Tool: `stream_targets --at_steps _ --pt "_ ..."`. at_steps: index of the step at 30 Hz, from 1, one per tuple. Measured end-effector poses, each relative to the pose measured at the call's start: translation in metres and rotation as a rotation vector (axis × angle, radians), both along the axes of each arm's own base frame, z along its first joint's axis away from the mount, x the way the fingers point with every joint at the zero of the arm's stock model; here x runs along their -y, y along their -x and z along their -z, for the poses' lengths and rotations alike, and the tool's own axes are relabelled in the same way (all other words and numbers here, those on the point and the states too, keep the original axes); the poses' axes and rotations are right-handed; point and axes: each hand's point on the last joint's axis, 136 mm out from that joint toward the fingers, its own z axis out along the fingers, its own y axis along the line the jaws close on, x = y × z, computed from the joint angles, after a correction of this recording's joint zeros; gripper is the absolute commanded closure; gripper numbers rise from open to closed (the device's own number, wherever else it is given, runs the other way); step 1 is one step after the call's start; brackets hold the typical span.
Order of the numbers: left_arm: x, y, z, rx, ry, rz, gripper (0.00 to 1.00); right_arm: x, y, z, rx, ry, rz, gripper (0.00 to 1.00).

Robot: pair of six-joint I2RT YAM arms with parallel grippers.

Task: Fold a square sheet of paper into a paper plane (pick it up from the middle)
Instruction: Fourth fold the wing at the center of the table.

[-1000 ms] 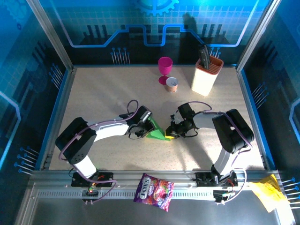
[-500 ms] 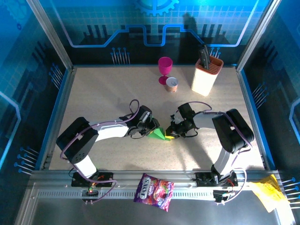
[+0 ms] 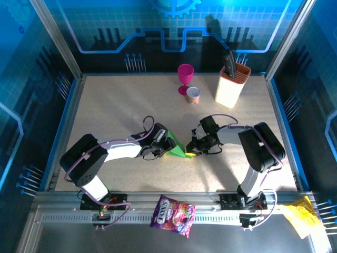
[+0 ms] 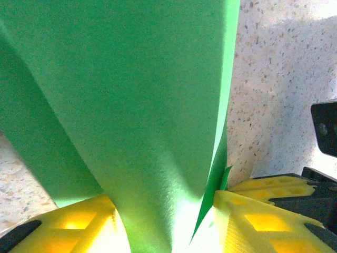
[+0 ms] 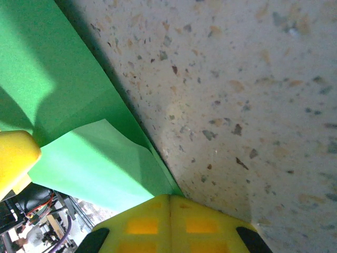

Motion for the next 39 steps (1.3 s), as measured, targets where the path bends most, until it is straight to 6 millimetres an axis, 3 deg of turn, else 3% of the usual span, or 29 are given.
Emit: stream_targets --at_steps 14,39 --pt "-0.009 0.000 -0.015 0.063 -0.017 0.002 0.55 0.000 0.000 0.000 0.001 0.000 0.000 1.00" --pt "-0.022 0.012 0.001 0.064 -0.175 0.165 0.67 0.000 0.000 0.000 -0.005 0.001 -0.001 1.00"
